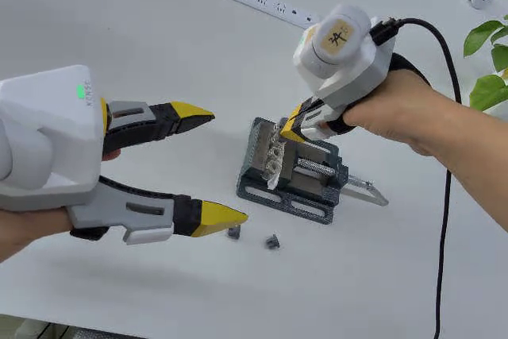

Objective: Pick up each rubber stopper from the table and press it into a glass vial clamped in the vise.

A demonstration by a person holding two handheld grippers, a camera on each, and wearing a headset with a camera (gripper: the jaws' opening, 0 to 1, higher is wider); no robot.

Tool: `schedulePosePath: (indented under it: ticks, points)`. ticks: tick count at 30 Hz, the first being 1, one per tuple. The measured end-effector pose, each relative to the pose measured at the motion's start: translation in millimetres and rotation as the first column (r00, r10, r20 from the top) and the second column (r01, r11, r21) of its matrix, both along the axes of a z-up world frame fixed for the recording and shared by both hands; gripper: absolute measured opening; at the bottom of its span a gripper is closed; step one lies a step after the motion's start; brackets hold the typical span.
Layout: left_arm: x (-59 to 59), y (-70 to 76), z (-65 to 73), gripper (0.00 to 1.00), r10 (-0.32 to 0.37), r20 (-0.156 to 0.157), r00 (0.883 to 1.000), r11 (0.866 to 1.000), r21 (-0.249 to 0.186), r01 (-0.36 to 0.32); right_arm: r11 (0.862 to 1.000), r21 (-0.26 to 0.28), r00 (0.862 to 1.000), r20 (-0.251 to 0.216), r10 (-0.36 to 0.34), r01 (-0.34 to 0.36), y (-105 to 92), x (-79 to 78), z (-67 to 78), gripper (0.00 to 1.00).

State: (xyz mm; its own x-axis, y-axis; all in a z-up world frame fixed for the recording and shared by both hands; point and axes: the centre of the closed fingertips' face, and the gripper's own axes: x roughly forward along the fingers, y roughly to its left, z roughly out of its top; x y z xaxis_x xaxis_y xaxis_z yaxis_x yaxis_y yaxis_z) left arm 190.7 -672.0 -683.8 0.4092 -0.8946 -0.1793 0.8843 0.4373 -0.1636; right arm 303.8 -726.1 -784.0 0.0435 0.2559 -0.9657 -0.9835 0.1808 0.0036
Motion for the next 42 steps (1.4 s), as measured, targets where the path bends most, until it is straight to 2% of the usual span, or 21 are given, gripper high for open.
schedulePosePath:
  ticks: [2, 7, 10, 21, 26, 33, 42]
  points:
    - [0.2, 0.1, 0.2, 0.68, 0.002, 0.000, 1.000, 1.000, -0.001, -0.002, 1.000, 0.006, 1.000, -0.004, -0.005, 0.005, -0.4, -2.5, 0.7, 0.00]
    - [0.4, -0.4, 0.1, 0.68, 0.000, 0.000, 1.000, 1.000, -0.001, 0.000, 0.999, 0.027, 1.000, -0.007, -0.023, 0.023, -0.5, 3.7, 3.8, 0.00]
    - [-0.2, -1.6, -0.4, 0.68, -0.003, -0.002, 1.000, 1.000, 0.001, 0.003, 0.998, 0.042, 0.999, -0.007, -0.036, 0.036, 0.3, 2.5, 10.9, 0.00]
    - [-1.1, 0.3, -0.7, 0.68, -0.008, 0.000, 1.000, 1.000, 0.006, 0.008, 0.993, 0.079, 0.996, 0.006, -0.093, 0.093, -9.2, 16.2, 22.7, 0.00]
    - [-2.1, 0.8, -0.6, 0.68, -0.012, 0.001, 1.000, 1.000, 0.012, 0.012, 0.989, 0.097, 0.994, 0.006, -0.109, 0.108, -9.1, 15.1, 28.3, 0.02]
    - [-4.9, -1.2, 2.0, 0.68, -0.017, 0.003, 1.000, 1.000, 0.014, 0.017, 0.986, 0.122, 0.994, 0.005, -0.114, 0.112, -6.9, 14.1, 33.8, 0.03]
    - [-5.8, -2.5, 3.4, 0.68, -0.017, 0.004, 1.000, 1.000, 0.016, 0.017, 0.988, 0.119, 0.995, 0.010, -0.100, 0.098, -3.7, 14.2, 31.2, 0.04]
